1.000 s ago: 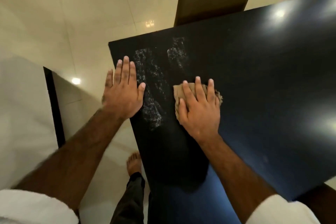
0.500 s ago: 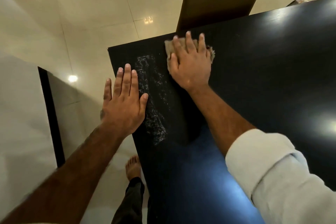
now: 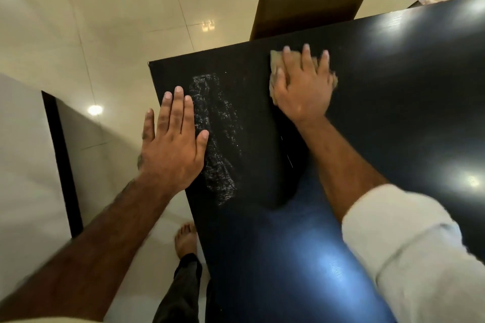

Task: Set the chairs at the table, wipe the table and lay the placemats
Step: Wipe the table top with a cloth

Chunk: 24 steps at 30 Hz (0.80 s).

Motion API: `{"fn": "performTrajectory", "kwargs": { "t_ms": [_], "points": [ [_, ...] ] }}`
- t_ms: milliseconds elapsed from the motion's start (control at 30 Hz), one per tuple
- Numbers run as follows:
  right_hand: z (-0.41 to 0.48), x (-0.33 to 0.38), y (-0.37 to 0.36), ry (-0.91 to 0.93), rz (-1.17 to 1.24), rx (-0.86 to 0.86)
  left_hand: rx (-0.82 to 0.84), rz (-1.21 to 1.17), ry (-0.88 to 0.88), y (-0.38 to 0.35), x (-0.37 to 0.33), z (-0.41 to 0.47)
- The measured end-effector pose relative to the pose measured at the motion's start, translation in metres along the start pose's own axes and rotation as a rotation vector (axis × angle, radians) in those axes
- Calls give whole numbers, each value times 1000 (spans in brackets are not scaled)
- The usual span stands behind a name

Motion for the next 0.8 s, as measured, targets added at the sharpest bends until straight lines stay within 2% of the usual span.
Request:
{"fn": "performTrajectory", "kwargs": {
  "t_ms": [100,200,267,400,500,600,700,800],
  "points": [
    [57,31,-9,70,-20,58,0,3,7,-2,1,2],
    [37,43,-13,167,-43,86,21,2,6,-3,1,1],
    [-11,36,-12,228,-45,72,20,2,9,-3,2,1],
    [-141,7,-8,237,-54,39,17,-1,13,-3,1,-1],
    [-228,-6,-8,257,-40,76,21,-49,-6,-2,1,0],
    [-275,-3,-15,265,-22,121,16,-145,-27,-1,1,-4],
    [-265,4,-15,296,-9,120,24,-223,7,-6,6,-25],
    [-213,18,-12,308,-28,67,34,-162,4,-11,11,-47]
  ]
}}
Point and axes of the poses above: each hand's wrist, its own z-axis towards the middle knuckle, its own y-axis out of the back of the hand, x = y × z, the point moved 7 cm from there along z, towards the middle knuckle, and after that the axes turned 5 degrees about z, right-handed, at the moved point
